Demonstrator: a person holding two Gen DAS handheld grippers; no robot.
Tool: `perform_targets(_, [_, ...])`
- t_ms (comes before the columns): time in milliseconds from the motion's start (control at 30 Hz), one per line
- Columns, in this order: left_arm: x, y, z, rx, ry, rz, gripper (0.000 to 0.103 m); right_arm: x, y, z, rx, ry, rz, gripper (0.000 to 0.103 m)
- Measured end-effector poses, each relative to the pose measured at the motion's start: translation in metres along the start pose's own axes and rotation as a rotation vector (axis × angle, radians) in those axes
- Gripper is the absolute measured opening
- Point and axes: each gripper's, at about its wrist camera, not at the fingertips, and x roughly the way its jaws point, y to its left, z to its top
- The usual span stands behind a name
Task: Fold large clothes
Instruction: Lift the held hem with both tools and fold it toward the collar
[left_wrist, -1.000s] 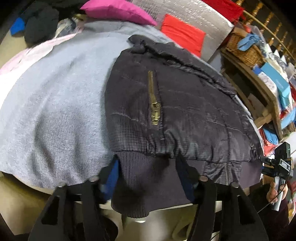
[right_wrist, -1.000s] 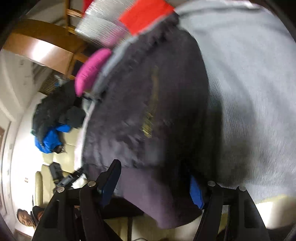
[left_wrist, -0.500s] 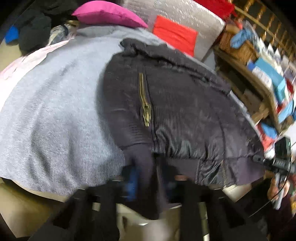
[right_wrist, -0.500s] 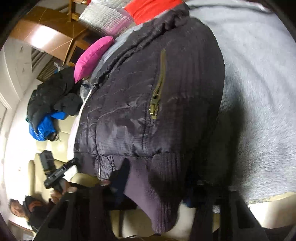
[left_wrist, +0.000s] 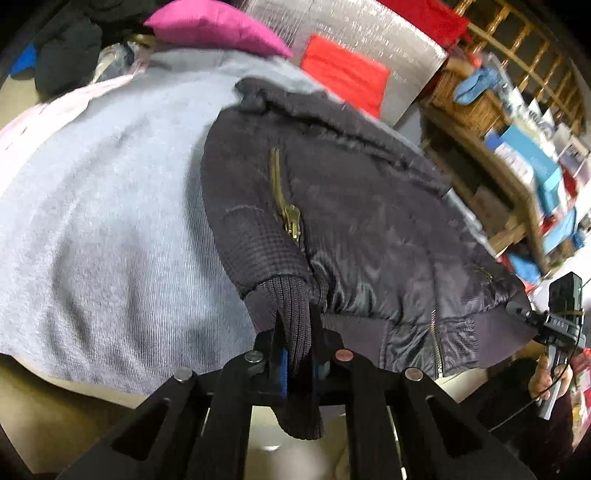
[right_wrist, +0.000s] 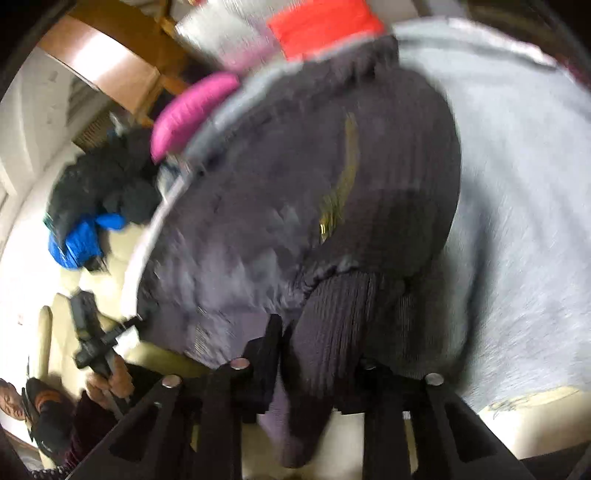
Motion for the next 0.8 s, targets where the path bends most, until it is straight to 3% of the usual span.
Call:
perform_targets(67, [-0.009,-0.007,0.002,0.028,-0.048,-0.038,0.009,-0.012,0.009,0.006,-0.018,-0.052,0.052,0.018])
perform_targets(133, [-0.006,-0.010,0.003,0.042,-0.037,-0.053,0.009,-0.007,0.010,0.009,-0.027,-0.050,0.078,0.019])
perform_targets(200, [0.008,-0.005,0.002,0.007,0.034,-0.021,0.028,0.012,-0.005,0.009,0.066,0.023,0.097,0.021])
perform_targets(233, [0.017,0.000,0.002,-0.029,0.093,-0.020,0.056,0.020,-0.014,0.007,0.127,0.060,0.094,0.022])
perform_targets(267, [0.024,0.004,0.000,-0.060,0.125,-0.032,0.062,0.029,-0.022,0.006,0.192,0.103,0.083,0.022])
perform_targets(333, [0.023,0.001,-0.002,-0.031,0.105,-0.027,0.061,0.042,-0.032,0.003,0.243,0.131,0.078,0.024])
perform_targets(400, [0.019,-0.004,-0.003,0.011,0.084,-0.003,0.037,0.040,-0.036,0.002,0.218,0.124,0.078,0.024])
perform_targets(433, [0.018,-0.003,-0.002,0.012,0.074,0.016,0.016,0.038,-0.034,0.003,0.196,0.119,0.072,0.024])
perform_targets(467, [0.016,0.002,0.000,-0.013,0.067,0.015,0.010,0.032,-0.025,0.004,0.155,0.098,0.064,0.023])
perform_targets(567, [0.004,0.011,0.008,-0.082,0.039,-0.057,0.009,0.007,-0.011,0.012,0.094,0.020,0.095,0.017])
perform_targets(800, [-0.031,-0.014,0.053,-0.031,-0.097,-0.161,0.009,-0.032,0.004,0.058,0.060,-0.131,0.145,0.015])
